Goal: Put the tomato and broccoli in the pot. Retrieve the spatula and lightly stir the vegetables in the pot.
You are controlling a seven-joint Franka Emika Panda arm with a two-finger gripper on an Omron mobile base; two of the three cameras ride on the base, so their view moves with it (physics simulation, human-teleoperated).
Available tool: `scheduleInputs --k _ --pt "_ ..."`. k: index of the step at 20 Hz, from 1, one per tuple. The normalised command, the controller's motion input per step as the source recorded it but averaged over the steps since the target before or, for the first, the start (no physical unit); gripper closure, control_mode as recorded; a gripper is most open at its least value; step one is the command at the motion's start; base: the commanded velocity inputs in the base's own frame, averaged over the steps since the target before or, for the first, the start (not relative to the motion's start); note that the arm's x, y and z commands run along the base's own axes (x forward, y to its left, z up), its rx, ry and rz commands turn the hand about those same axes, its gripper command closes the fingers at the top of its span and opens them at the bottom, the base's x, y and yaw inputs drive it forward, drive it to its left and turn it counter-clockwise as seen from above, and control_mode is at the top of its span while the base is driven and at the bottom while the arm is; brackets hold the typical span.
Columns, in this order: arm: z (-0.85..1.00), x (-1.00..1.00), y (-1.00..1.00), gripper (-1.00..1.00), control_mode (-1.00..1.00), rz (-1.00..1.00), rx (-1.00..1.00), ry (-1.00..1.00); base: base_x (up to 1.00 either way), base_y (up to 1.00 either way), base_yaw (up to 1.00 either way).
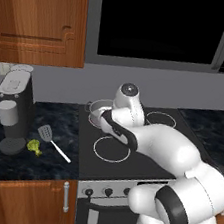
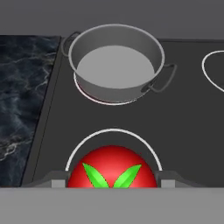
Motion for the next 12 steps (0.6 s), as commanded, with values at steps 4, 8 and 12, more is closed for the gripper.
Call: scheduleInputs --k 4,8,12 --pt "0.0 0.41 -0.03 1.0 -1.0 0.0 0.0 -0.1 0.0 0.0 0.0" --pt "0.26 0.37 -0.11 1.0 -1.0 0.0 0.0 -0.05 0.0 0.0 0.0" --pt "0.2 0.54 -0.23 1.0 -1.0 0.0 0.0 0.0 0.0 0.0 0.0"
